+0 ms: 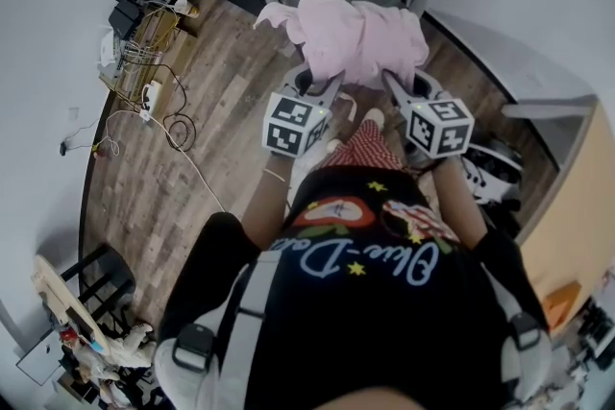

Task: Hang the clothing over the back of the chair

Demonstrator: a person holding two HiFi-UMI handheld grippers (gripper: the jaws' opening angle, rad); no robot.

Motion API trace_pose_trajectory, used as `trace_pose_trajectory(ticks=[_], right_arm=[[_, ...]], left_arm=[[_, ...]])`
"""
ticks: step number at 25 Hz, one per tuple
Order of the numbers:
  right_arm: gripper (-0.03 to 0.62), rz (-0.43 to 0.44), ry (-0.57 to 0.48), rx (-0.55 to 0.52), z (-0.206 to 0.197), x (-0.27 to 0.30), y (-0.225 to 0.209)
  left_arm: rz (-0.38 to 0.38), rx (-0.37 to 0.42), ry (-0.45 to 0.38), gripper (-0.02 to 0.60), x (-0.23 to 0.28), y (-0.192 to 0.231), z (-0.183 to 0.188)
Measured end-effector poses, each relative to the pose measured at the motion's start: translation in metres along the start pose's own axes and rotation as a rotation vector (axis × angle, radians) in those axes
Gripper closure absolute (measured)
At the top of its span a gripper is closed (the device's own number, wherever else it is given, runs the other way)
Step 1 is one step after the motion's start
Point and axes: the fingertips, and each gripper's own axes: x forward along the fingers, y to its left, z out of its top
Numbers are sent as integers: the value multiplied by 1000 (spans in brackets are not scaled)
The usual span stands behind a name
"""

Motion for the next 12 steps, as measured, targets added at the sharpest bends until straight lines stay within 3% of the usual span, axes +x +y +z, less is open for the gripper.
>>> trace_pose_trajectory(ticks=[12], right_arm=[[433,-36,20,-6,-14,-11,-7]], left_arm=[[48,-8,27,451,-12,0,-12]])
